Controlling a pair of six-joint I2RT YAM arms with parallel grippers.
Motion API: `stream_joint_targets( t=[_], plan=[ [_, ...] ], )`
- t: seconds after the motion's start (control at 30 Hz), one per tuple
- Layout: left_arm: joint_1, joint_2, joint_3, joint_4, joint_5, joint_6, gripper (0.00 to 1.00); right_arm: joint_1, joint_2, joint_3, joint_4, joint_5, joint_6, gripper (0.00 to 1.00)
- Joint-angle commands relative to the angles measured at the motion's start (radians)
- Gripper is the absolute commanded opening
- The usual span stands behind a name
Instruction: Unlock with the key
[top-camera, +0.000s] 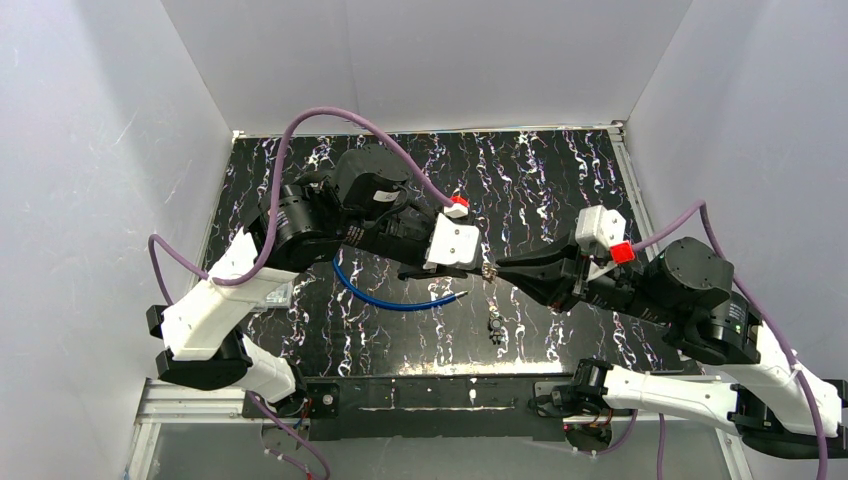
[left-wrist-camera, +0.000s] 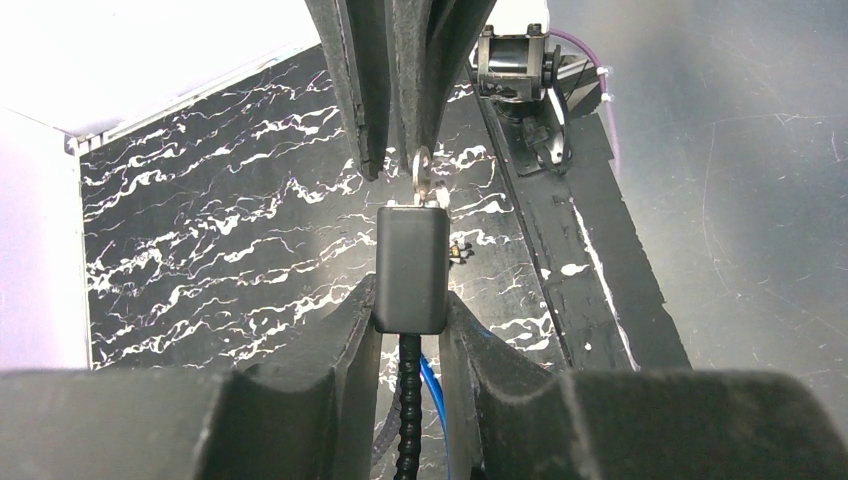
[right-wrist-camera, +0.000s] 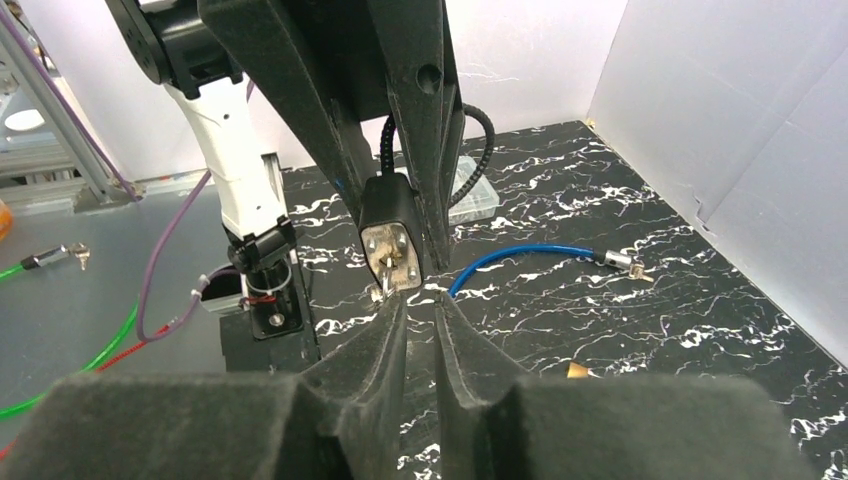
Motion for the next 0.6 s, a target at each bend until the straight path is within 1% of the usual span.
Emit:
stream_joint_targets(
  t=[0.0,0.13,0.23,0.4,0.57],
  plan=[
    [-0.002,-0.029,0.008,0.021,0.015,0.010,0.00,-0.001,-0.024,0.030,-0.023,0.007,-0.026,0.26],
    [-0.002,-0.026,0.011,0.018,0.015,0.011,0.00,-0.001,-0.028,0.042,-0.037,-0.011,-0.029,0.32],
    [-0.002,-0.021,0.015,0.018,0.018,0.009,0.00,-0.001,-0.027,0.044,-0.022,-0.022,-0.027,0.32],
    [-0.002,-0.021,0.016,0.018,0.019,0.008,0.00,0.000,-0.029,0.040,0.008,-0.035,-0.027,0.30],
    [-0.002,-0.019,0.017,0.018,0.024,0.008,0.00,-0.001,-0.025,0.040,0.032,-0.042,-0.029,0.25]
  ],
)
